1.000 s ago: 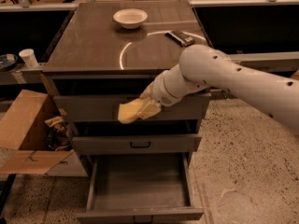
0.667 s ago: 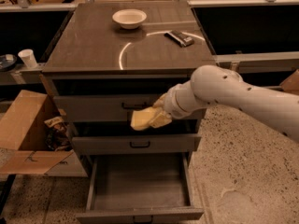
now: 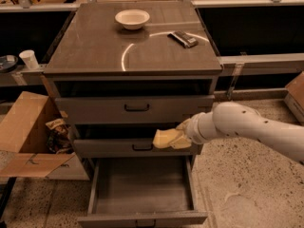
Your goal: Place sponge into bottom drawer
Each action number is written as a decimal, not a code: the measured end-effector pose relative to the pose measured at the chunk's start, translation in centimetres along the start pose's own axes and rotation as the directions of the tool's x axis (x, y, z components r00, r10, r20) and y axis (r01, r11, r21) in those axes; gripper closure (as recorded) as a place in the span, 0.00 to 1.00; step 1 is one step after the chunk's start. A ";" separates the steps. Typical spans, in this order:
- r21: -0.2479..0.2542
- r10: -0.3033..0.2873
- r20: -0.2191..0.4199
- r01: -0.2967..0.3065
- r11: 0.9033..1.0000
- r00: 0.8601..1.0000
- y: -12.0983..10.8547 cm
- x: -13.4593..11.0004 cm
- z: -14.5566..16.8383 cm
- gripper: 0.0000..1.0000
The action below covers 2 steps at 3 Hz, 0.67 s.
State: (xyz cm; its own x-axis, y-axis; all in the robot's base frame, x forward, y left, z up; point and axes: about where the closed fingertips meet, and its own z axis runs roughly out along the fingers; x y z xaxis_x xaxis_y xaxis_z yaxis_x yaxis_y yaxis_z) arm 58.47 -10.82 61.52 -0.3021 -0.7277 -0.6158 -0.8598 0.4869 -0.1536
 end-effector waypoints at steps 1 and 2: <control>-0.051 0.108 -0.008 -0.108 0.993 0.994 1.1 5.8 3.9 1.00; -0.052 0.108 -0.008 -0.108 0.993 0.994 1.1 5.8 3.9 1.00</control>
Offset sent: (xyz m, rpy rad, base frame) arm -0.0067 -0.0169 -0.0481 0.0422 0.0633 -0.0464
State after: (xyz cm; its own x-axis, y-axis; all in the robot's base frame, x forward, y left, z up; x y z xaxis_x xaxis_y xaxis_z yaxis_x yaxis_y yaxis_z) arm 57.37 -12.58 54.78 -0.3964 -0.6744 -0.6229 -0.8421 0.5373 -0.0458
